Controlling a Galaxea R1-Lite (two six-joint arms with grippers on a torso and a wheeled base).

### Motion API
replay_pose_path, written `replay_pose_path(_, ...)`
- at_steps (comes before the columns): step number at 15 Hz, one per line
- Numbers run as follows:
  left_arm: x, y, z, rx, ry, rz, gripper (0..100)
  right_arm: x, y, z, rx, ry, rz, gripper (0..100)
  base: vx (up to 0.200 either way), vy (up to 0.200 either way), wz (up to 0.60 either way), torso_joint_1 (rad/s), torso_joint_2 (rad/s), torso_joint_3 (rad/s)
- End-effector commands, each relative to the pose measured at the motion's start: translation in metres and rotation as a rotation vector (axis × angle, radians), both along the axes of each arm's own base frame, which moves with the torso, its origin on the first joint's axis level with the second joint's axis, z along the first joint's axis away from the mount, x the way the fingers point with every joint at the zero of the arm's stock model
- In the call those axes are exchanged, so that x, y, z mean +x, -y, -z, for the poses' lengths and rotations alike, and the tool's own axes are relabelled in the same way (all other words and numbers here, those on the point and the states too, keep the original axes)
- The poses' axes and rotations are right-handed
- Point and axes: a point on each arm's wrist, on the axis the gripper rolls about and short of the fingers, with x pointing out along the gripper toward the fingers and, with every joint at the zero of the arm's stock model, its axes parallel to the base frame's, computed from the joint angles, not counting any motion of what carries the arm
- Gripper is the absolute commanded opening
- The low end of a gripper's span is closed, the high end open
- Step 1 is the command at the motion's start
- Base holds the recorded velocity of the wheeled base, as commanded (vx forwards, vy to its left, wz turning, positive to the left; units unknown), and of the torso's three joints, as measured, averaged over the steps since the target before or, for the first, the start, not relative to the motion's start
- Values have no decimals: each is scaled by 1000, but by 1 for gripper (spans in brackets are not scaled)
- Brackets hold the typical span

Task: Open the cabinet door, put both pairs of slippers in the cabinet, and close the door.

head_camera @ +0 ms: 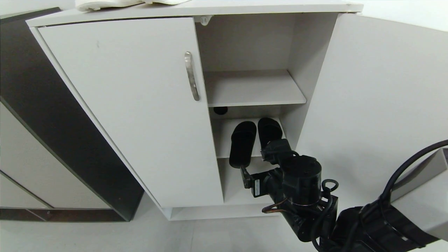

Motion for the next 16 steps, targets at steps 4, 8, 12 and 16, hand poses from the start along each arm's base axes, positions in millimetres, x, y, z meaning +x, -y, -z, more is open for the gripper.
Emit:
replay_pose_path(4,0,0,0,0,-1,0,0,-5,-3,1,-2,-3,-14,100,0,0,0,0,5,185)
replay_pose_path(8,0,0,0,0,-1,0,0,-6,-2,3,-6,-8,-15,100,0,0,0,1,4,204)
replay_pose_path(12,0,0,0,0,-1,0,0,-6,-1,4,-7,-13,-15,100,0,0,0,5,-2,190)
replay_pose_path(16,0,0,0,0,-1,0,0,-24,16,-7,21,-22,-193,100,0,0,0,1,4,106)
